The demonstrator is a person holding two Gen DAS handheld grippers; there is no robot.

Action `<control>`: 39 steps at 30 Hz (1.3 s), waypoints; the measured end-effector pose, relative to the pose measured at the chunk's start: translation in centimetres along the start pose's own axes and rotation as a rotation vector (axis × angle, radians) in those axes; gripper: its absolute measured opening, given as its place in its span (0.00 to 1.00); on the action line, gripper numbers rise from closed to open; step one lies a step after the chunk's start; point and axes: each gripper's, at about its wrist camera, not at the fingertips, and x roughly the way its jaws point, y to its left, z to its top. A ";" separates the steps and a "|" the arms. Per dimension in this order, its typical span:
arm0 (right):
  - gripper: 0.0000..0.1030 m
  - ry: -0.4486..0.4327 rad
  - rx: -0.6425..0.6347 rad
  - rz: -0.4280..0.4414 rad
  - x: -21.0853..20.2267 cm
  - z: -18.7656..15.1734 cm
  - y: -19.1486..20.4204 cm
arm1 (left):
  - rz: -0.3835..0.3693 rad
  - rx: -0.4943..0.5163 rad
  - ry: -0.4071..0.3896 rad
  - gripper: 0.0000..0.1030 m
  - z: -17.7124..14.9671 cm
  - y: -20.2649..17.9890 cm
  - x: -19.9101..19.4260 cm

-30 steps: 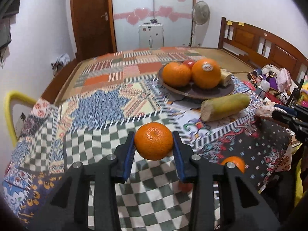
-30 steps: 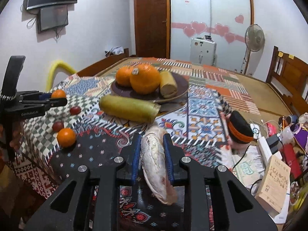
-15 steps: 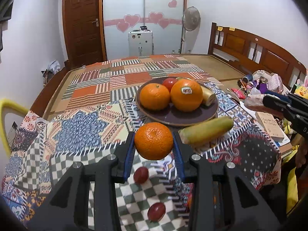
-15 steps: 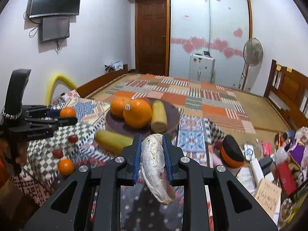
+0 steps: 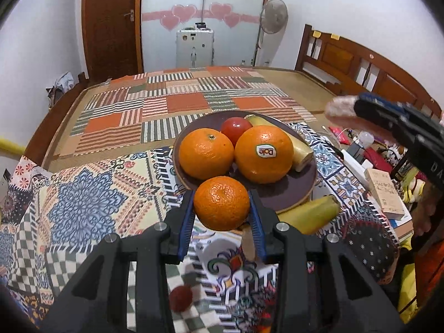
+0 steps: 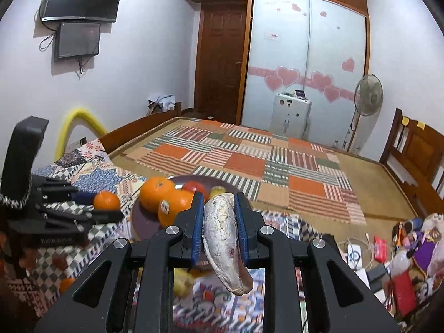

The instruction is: Organize fruits

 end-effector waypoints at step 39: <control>0.35 0.236 0.044 0.100 7.7 -1.0 -2.0 | 0.064 0.022 0.049 0.51 1.5 -1.0 3.6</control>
